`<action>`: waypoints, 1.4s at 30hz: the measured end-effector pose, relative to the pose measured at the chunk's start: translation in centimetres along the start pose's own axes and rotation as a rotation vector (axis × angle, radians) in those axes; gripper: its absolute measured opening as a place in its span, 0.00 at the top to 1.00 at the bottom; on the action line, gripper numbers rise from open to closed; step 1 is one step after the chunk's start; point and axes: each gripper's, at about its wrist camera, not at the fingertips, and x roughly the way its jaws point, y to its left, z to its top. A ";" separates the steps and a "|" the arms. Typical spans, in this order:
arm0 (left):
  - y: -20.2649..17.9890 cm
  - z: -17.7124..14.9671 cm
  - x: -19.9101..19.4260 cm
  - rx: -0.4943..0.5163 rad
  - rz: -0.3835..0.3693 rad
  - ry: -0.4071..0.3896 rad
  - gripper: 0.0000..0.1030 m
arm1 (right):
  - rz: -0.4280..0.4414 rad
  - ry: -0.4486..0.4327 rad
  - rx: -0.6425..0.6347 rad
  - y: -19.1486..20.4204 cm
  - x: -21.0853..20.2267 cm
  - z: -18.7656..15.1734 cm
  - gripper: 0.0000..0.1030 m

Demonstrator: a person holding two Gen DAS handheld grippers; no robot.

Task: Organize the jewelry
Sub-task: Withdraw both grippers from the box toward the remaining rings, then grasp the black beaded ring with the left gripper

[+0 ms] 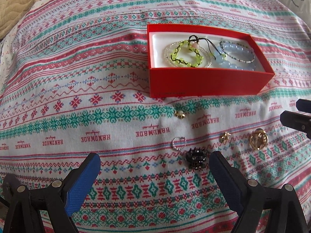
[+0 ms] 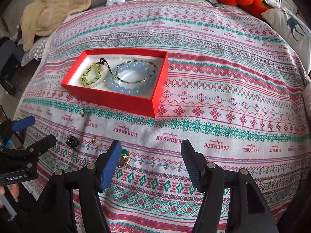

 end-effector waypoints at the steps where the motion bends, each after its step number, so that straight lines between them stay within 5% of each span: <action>1: 0.1 -0.2 0.2 -0.003 -0.011 0.009 0.09 | 0.003 0.010 0.003 -0.1 0.1 -0.2 0.36; 9: 1.3 -1.0 1.3 -0.117 -0.186 0.091 0.09 | 0.002 0.070 0.038 -1.7 0.9 -1.2 0.36; 15: 1.0 -0.7 1.8 -0.157 -0.235 0.105 0.20 | 0.008 0.090 0.067 -2.3 1.2 -1.1 0.36; 37: -3.8 1.5 5.3 -0.091 -0.169 0.115 0.77 | 0.014 0.119 0.058 -2.1 1.8 -1.4 0.35; 42: -4.9 1.8 5.3 -0.083 -0.172 0.102 0.77 | 0.014 0.119 0.058 -2.2 1.8 -1.4 0.35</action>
